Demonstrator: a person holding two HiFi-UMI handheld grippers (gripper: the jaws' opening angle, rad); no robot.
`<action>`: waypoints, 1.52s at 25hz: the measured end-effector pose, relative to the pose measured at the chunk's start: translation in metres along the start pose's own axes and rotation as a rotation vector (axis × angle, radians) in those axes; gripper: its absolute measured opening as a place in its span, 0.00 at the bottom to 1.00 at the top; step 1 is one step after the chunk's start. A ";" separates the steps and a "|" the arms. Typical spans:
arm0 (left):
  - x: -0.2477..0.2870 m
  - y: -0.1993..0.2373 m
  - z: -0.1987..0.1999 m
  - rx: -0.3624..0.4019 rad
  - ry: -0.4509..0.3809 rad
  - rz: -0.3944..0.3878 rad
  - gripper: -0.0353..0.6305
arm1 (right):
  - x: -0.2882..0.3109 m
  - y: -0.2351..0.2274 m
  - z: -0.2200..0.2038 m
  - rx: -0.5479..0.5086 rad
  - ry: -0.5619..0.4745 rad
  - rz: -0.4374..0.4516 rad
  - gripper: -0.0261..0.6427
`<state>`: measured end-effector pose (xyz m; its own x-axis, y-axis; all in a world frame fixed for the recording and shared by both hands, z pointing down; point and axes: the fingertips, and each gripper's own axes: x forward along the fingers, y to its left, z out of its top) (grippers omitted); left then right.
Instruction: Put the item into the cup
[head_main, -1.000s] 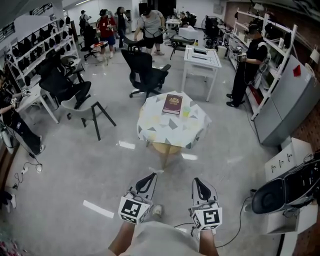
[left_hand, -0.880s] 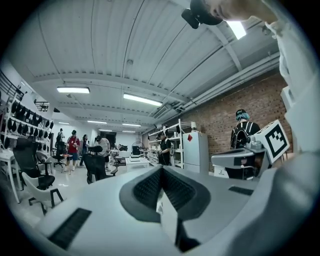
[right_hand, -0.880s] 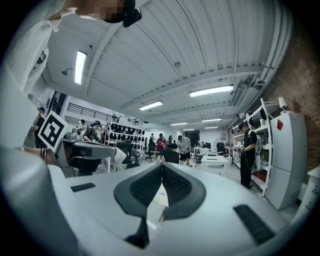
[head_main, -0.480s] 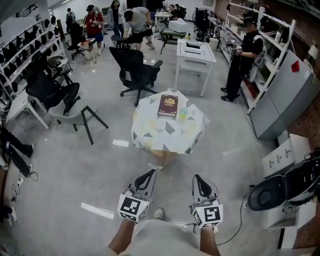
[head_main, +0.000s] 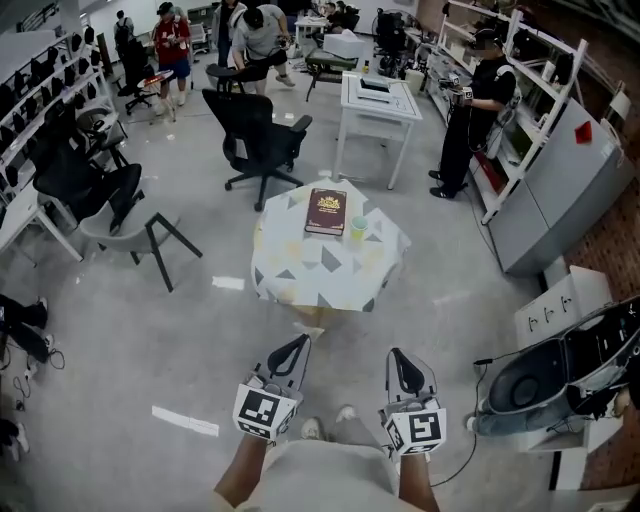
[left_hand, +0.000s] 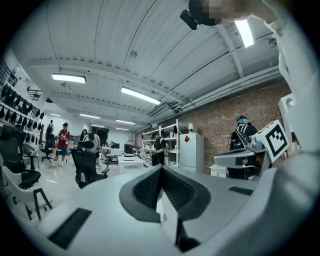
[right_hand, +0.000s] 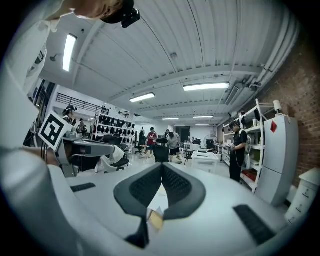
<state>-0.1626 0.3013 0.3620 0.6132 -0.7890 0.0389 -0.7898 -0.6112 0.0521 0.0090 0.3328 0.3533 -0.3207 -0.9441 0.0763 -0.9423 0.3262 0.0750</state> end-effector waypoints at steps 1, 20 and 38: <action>0.002 0.001 0.000 -0.002 0.001 0.000 0.07 | 0.004 -0.001 0.001 -0.002 -0.002 0.001 0.05; 0.105 0.028 0.001 0.027 0.039 0.024 0.07 | 0.094 -0.069 -0.009 0.049 -0.018 0.048 0.05; 0.208 0.027 0.012 0.064 0.064 0.115 0.07 | 0.175 -0.155 -0.031 0.127 -0.019 0.159 0.05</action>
<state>-0.0566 0.1199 0.3599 0.5170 -0.8495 0.1049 -0.8530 -0.5216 -0.0200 0.1017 0.1187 0.3860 -0.4671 -0.8823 0.0583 -0.8837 0.4638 -0.0626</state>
